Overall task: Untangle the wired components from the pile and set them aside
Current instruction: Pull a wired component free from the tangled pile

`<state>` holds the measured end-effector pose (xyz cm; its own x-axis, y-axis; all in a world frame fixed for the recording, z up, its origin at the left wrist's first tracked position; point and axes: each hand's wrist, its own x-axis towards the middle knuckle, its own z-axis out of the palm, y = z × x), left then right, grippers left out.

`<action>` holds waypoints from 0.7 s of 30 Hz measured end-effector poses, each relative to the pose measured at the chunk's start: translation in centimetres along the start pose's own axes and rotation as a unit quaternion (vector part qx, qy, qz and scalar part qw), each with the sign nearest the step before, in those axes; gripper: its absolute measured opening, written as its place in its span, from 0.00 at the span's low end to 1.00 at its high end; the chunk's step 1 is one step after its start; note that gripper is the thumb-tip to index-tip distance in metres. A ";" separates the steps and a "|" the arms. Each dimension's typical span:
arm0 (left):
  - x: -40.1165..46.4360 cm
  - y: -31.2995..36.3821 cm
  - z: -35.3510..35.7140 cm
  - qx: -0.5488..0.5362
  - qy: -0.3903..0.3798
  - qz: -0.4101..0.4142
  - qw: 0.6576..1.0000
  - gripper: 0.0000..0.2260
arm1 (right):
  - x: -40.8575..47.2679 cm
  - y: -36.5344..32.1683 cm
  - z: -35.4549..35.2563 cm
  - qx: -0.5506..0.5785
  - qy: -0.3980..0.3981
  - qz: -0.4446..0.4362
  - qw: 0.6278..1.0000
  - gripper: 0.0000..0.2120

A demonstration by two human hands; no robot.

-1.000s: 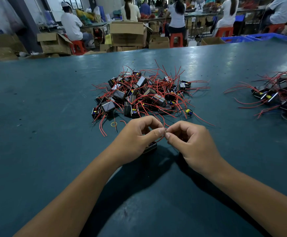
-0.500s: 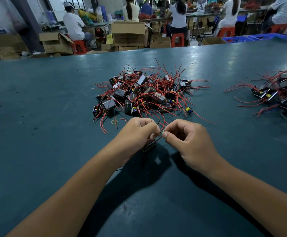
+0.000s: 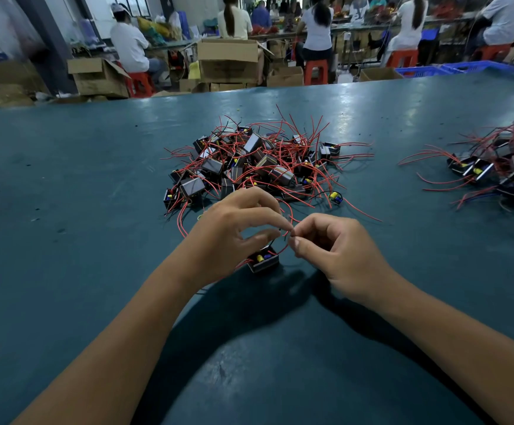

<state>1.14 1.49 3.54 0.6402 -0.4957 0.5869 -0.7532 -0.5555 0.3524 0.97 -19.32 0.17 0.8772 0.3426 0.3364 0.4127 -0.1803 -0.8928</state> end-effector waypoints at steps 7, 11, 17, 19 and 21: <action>0.0 0.0 0.0 -0.014 -0.003 0.007 1.000 0.08 | 0.2 0.4 -0.4 0.016 -0.018 -0.009 1.000 0.02; -0.1 0.1 0.1 0.011 -0.002 -0.024 1.000 0.05 | 0.3 0.7 -0.4 0.022 -0.008 -0.006 1.000 0.03; -0.3 0.6 0.4 -0.003 -0.026 -0.024 0.999 0.02 | 0.5 1.0 -0.2 0.022 0.009 -0.005 1.000 0.03; -0.3 0.6 0.4 -0.016 -0.034 -0.023 0.999 0.02 | 0.5 1.0 -0.2 0.024 0.009 -0.005 1.000 0.04; -0.3 0.4 0.2 -0.043 -0.026 -0.030 0.998 0.02 | 0.5 1.0 -0.3 0.030 0.003 -0.001 1.000 0.04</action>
<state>0.63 1.32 3.36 0.6894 -0.4986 0.5254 -0.7224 -0.5269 0.4478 1.89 -19.62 -0.46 0.8778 0.3375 0.3398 0.3992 -0.1236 -0.9085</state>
